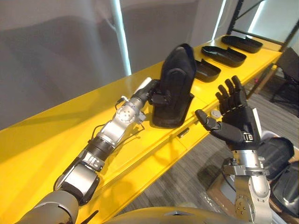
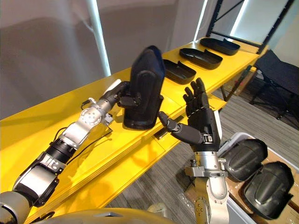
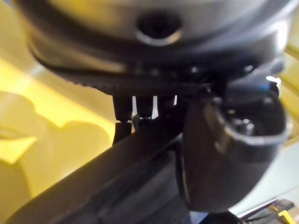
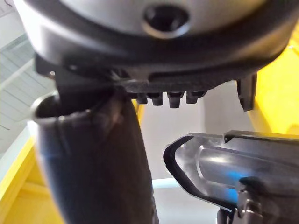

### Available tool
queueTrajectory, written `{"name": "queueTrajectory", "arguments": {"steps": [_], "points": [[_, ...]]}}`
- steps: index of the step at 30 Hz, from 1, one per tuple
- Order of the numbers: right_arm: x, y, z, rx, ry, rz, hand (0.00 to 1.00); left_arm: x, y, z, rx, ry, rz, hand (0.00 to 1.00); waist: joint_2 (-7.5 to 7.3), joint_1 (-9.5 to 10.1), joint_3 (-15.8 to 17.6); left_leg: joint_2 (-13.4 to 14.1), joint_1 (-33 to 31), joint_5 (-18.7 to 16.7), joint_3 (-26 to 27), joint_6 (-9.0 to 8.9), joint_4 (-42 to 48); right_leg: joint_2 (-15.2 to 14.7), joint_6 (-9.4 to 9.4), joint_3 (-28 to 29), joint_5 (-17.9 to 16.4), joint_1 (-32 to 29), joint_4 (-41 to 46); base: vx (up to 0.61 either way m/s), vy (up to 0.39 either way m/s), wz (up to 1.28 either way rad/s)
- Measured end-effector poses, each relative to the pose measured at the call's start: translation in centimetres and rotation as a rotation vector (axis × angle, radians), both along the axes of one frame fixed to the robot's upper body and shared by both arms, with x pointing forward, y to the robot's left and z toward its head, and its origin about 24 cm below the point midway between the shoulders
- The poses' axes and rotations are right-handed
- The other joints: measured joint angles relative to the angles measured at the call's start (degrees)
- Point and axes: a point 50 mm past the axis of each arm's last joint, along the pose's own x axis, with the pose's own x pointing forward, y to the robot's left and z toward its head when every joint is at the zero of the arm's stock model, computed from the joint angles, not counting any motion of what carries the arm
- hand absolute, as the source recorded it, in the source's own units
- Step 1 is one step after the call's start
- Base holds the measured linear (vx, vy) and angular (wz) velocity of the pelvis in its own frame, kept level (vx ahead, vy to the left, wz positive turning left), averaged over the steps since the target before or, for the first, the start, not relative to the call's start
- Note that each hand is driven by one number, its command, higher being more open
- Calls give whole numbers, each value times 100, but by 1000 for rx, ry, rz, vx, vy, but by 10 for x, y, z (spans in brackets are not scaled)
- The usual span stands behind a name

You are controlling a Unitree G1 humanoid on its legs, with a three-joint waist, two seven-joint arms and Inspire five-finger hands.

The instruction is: Walk over and take three plastic housings, then place them on the shelf

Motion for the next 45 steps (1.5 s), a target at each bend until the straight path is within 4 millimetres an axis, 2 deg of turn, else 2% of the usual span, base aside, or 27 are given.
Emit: {"name": "queueTrajectory", "arguments": {"steps": [3,10,14,16,18,22,24,25,27,30,33,37,41,45], "points": [[-4,1,-4,-4,19,12,100,5,11,-2,-40,17,79,0,14,-54,8,-3,-14,20,45,-11,-1,13,2,3,-1,-3,-82,-31,-63,-11],[-5,0,-5,-12,32,14,100,12,35,-9,-215,133,232,0,207,-111,140,13,-47,101,-2,-10,-5,53,31,2,-24,-5,-87,-38,-47,2],[-6,2,-7,-1,41,26,100,16,47,-16,-320,221,328,0,193,-122,257,23,-74,160,-32,7,-7,63,52,3,-48,-6,-89,-57,-41,3],[-4,9,-10,16,59,62,100,19,53,-18,-387,264,392,0,97,-121,326,0,-144,205,-14,7,-8,30,117,6,-137,-29,-166,-79,-46,-1],[-3,17,-11,25,70,99,100,21,55,-18,-415,270,408,0,44,-124,379,2,-229,264,2,-3,-9,18,175,-13,-233,-71,-230,-87,-66,7],[3,21,-9,-20,88,164,100,24,45,-19,-478,300,402,0,115,-118,490,93,-384,406,10,-19,-7,94,165,-57,-236,-246,-136,-42,-45,8],[8,22,-4,-26,64,183,100,29,36,-11,-502,287,375,0,100,-130,607,93,-484,489,-17,-14,-5,95,162,-68,-237,-373,-39,-25,-13,8],[11,23,0,-10,40,190,100,33,31,-3,-524,273,358,100,79,-130,726,83,-535,520,-30,16,-4,87,163,-66,-239,-446,19,-34,-3,5],[16,25,5,-6,15,205,100,36,25,6,-536,253,341,100,37,-135,911,79,-578,525,-49,17,-3,83,167,-69,-241,-498,57,-42,-1,5],[16,30,9,-27,4,243,100,40,18,20,-532,203,316,100,47,-124,1045,83,-784,581,-89,53,-1,85,167,-92,-242,-717,152,-15,-3,9],[18,38,11,-8,-6,267,100,44,12,34,-446,121,326,100,82,-127,1212,85,-835,609,-142,96,2,75,169,-152,-256,-754,226,3,5,11],[18,43,10,30,5,283,100,45,13,38,-390,78,351,100,127,-125,1289,94,-834,593,-144,86,12,73,174,-170,-264,-747,235,3,2,1],[13,46,9,46,14,295,100,45,16,37,-379,70,390,100,122,-117,1300,96,-820,588,-142,86,16,68,175,-184,-264,-724,235,0,0,0],[10,52,5,62,36,311,100,48,23,42,-361,53,445,100,96,-113,1451,143,-815,465,-122,83,231,47,188,-189,-272,-628,237,0,0,0]]}}
